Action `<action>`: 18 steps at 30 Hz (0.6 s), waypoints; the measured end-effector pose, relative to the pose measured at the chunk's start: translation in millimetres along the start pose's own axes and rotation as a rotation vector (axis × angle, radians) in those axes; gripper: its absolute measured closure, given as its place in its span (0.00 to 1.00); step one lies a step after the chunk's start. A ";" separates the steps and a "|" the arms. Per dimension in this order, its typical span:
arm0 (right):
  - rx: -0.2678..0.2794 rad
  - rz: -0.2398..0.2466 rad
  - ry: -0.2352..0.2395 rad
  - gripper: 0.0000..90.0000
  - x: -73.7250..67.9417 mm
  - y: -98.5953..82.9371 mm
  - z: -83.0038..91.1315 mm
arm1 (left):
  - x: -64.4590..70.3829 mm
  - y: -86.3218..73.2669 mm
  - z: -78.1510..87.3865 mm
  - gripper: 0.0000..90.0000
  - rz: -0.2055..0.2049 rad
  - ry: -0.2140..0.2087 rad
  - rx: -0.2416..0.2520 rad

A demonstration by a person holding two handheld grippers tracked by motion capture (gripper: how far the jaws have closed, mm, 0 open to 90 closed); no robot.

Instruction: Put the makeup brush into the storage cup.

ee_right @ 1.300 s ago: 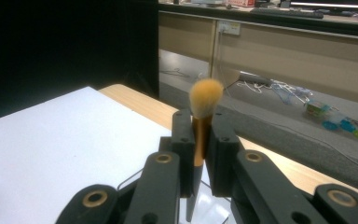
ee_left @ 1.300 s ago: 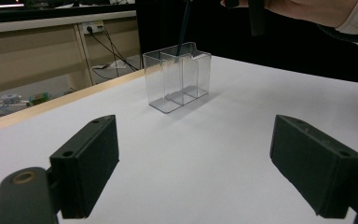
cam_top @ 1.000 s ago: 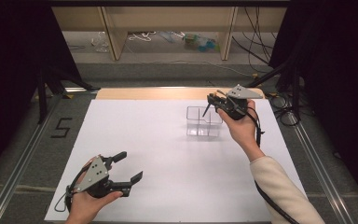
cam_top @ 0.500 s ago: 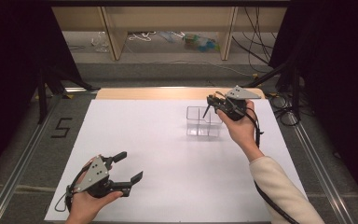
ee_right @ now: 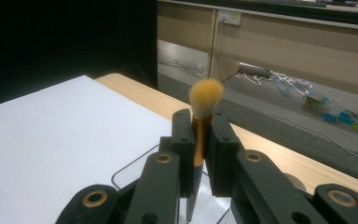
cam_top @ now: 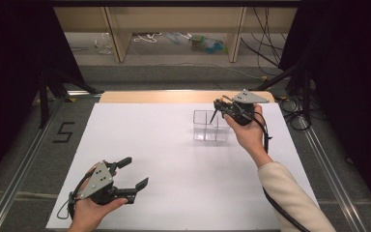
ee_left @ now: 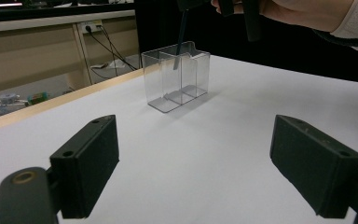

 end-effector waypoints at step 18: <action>-0.004 0.010 -0.010 0.93 -0.3 -2.9 -4.1 | -0.1 0.1 0.3 0.17 -0.004 0.000 0.000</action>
Point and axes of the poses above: each handheld gripper's, and its own axes: z roughly backward along the jaws, y roughly out of its top, x roughly to its right, the point moved 1 cm from there along -z, roughly forward along the jaws, and after that the axes turned 3 degrees about z, right-handed, at the moved point
